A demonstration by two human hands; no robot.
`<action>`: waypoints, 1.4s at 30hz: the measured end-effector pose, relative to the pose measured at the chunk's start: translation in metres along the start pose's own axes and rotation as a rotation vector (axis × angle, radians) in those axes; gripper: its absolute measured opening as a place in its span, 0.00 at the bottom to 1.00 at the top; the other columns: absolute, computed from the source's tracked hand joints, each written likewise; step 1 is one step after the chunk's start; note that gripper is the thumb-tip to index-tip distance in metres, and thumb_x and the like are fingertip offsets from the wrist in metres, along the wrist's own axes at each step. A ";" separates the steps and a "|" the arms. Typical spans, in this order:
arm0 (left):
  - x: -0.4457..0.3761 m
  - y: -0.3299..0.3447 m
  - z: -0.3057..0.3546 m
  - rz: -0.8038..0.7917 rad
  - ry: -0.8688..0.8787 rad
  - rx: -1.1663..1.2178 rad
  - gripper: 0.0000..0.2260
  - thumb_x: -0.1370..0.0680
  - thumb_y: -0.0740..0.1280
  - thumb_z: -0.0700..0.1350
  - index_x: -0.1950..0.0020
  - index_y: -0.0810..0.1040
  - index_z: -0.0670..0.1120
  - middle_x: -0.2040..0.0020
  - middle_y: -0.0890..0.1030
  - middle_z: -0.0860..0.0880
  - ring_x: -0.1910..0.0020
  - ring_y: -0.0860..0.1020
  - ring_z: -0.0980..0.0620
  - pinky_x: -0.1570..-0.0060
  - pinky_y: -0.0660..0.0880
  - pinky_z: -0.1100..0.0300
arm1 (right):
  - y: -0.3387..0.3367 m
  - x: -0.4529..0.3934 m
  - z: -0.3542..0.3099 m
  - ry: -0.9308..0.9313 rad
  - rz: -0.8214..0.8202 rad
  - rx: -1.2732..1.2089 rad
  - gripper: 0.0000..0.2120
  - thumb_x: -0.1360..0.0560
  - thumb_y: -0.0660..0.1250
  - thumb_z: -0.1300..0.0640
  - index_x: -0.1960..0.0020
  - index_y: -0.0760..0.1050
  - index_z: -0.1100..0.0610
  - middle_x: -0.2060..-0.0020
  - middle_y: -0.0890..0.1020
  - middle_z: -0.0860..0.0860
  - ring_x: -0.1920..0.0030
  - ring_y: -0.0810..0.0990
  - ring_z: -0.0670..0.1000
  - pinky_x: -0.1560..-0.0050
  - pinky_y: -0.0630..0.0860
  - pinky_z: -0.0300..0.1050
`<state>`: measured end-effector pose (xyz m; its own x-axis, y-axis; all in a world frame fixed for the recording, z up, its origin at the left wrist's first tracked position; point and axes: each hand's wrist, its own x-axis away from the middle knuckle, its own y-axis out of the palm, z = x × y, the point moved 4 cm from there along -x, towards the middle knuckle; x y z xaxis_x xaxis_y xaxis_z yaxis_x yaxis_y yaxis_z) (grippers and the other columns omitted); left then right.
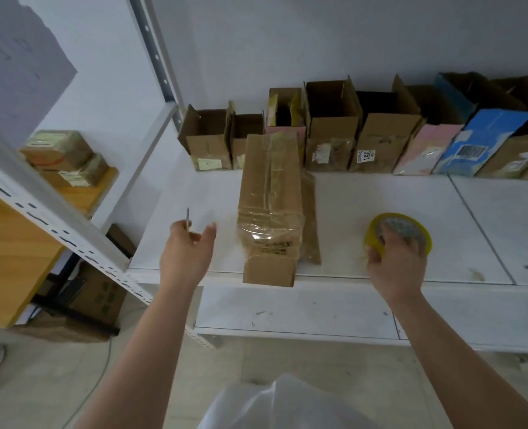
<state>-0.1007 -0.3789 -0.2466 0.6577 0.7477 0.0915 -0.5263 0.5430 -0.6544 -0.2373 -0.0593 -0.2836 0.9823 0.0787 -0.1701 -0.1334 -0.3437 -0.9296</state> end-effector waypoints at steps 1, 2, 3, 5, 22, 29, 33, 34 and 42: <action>-0.009 0.006 -0.012 -0.051 -0.038 -0.082 0.26 0.21 0.62 0.58 0.31 0.67 0.42 0.50 0.75 0.51 0.49 0.75 0.47 0.49 0.69 0.53 | -0.003 -0.001 -0.005 0.014 0.019 -0.006 0.23 0.24 0.68 0.56 0.32 0.71 0.62 0.41 0.78 0.65 0.39 0.71 0.67 0.36 0.64 0.58; -0.015 0.012 -0.021 -0.101 -0.056 -0.143 0.26 0.20 0.62 0.57 0.31 0.67 0.39 0.47 0.75 0.48 0.46 0.75 0.44 0.47 0.69 0.52 | -0.009 -0.001 -0.012 0.012 0.056 -0.038 0.24 0.24 0.69 0.54 0.32 0.71 0.62 0.40 0.77 0.64 0.37 0.70 0.66 0.34 0.62 0.58; -0.020 0.017 -0.028 -0.138 -0.058 -0.185 0.25 0.20 0.63 0.56 0.32 0.67 0.38 0.43 0.75 0.43 0.43 0.74 0.40 0.44 0.69 0.51 | -0.016 -0.003 -0.021 -0.018 0.096 -0.094 0.23 0.24 0.68 0.54 0.32 0.72 0.61 0.39 0.77 0.63 0.37 0.70 0.66 0.34 0.61 0.57; -0.025 0.020 -0.029 -0.132 -0.016 -0.246 0.24 0.20 0.62 0.54 0.33 0.69 0.37 0.37 0.73 0.36 0.37 0.71 0.37 0.38 0.66 0.49 | -0.031 -0.003 -0.044 -0.155 0.163 -0.236 0.19 0.23 0.68 0.55 0.34 0.74 0.61 0.40 0.78 0.60 0.39 0.72 0.65 0.37 0.63 0.52; 0.001 0.041 0.026 -0.228 0.772 0.203 0.14 0.28 0.71 0.50 0.45 0.85 0.49 0.32 0.70 0.49 0.35 0.73 0.44 0.40 0.76 0.49 | -0.009 0.024 -0.124 -0.613 -0.060 -0.423 0.27 0.32 0.70 0.47 0.36 0.78 0.58 0.68 0.74 0.56 0.66 0.72 0.55 0.67 0.75 0.51; -0.004 0.037 0.014 -0.266 0.793 0.172 0.24 0.25 0.69 0.49 0.30 0.73 0.48 0.28 0.69 0.47 0.32 0.72 0.52 0.38 0.75 0.57 | -0.006 0.026 -0.121 -0.631 -0.032 -0.415 0.26 0.30 0.69 0.51 0.34 0.76 0.58 0.66 0.74 0.54 0.65 0.73 0.54 0.65 0.76 0.48; -0.002 0.033 0.002 -0.123 0.458 0.254 0.18 0.32 0.78 0.50 0.49 0.72 0.56 0.55 0.79 0.57 0.55 0.78 0.62 0.61 0.75 0.70 | -0.004 0.029 -0.120 -0.586 -0.038 -0.492 0.27 0.31 0.72 0.54 0.33 0.74 0.57 0.68 0.73 0.49 0.67 0.70 0.48 0.62 0.72 0.38; 0.000 0.034 0.000 -0.100 0.435 0.256 0.16 0.31 0.78 0.49 0.55 0.72 0.56 0.61 0.79 0.58 0.60 0.78 0.62 0.64 0.74 0.70 | -0.003 0.029 -0.120 -0.577 -0.034 -0.514 0.27 0.31 0.74 0.56 0.33 0.74 0.57 0.67 0.72 0.46 0.67 0.69 0.46 0.61 0.70 0.34; 0.008 0.028 -0.006 -0.230 0.553 0.340 0.16 0.28 0.76 0.41 0.50 0.74 0.56 0.58 0.83 0.61 0.58 0.82 0.63 0.61 0.75 0.72 | -0.005 0.025 -0.115 -0.531 -0.232 -0.576 0.30 0.25 0.71 0.55 0.29 0.63 0.42 0.65 0.76 0.48 0.64 0.73 0.48 0.57 0.74 0.40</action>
<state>-0.1068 -0.3603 -0.2689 0.9036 0.3436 -0.2557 -0.4211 0.8217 -0.3840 -0.1971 -0.1635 -0.2456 0.7637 0.5905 -0.2608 0.2962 -0.6795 -0.6712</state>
